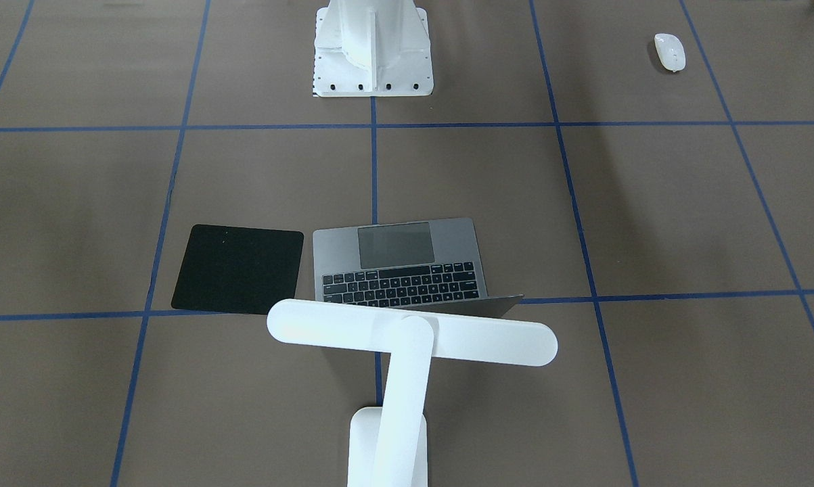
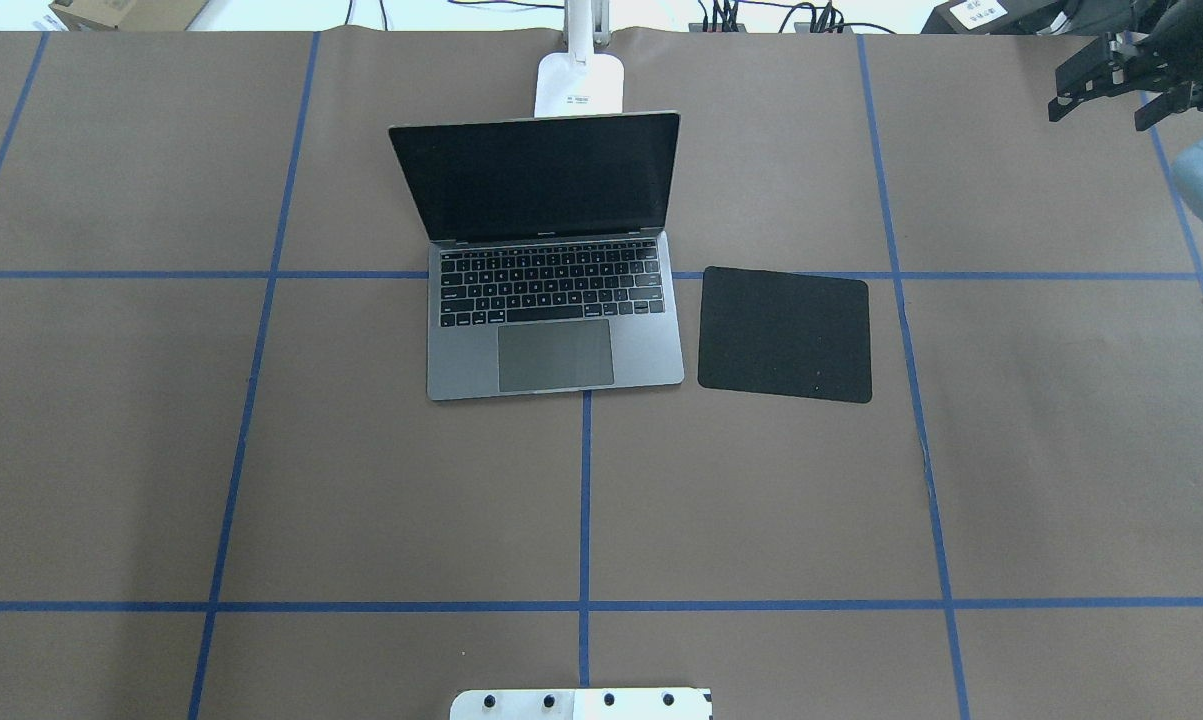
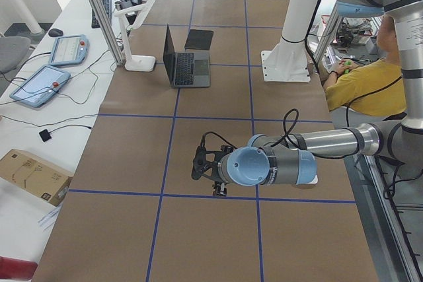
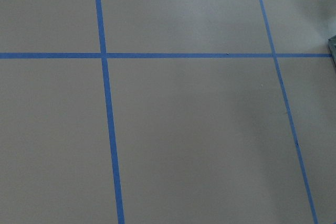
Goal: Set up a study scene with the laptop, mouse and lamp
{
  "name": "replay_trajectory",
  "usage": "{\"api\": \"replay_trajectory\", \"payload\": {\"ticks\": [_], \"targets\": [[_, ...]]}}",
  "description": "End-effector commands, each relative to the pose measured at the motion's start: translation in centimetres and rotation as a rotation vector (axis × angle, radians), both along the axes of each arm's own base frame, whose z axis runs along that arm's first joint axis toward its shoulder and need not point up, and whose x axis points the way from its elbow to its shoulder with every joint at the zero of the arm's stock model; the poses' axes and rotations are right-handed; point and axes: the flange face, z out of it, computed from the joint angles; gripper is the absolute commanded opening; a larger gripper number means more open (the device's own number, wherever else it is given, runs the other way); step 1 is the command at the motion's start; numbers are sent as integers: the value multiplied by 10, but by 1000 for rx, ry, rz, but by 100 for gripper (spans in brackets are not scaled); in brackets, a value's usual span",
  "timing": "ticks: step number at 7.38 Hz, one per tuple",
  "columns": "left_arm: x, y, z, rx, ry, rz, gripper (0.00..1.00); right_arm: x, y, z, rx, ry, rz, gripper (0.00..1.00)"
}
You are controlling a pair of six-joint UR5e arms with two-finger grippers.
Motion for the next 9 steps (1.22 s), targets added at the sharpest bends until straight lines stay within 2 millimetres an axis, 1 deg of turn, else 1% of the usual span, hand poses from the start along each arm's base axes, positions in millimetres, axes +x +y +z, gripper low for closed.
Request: {"api": "replay_trajectory", "payload": {"ticks": [1, 2, 3, 4, 5, 6, 7, 8, 9], "targets": [[0, 6, 8, -12, -117, 5, 100, -9, -5, 24, 132, 10, -116, 99], [7, 18, 16, -35, -165, 26, 100, -5, 6, 46, 151, 31, -161, 100], [12, 42, 26, -49, -245, 33, 100, -1, 16, 61, 164, 41, -190, 100], [14, 63, 38, -77, -274, 37, 100, 1, 21, 72, 154, 45, -194, 100], [17, 80, 50, -171, -291, 11, 100, 0, 24, 75, 151, 46, -197, 100], [26, 95, 62, -236, -317, 26, 100, 1, 26, 78, 145, 48, -197, 100], [27, 116, 72, -272, -327, 32, 100, 1, 26, 80, 142, 50, -197, 100], [32, 150, 82, -281, -333, 37, 100, 2, 28, 84, 139, 54, -197, 100], [38, 193, 91, -286, -334, 37, 100, 2, 28, 85, 137, 54, -196, 100]]}}
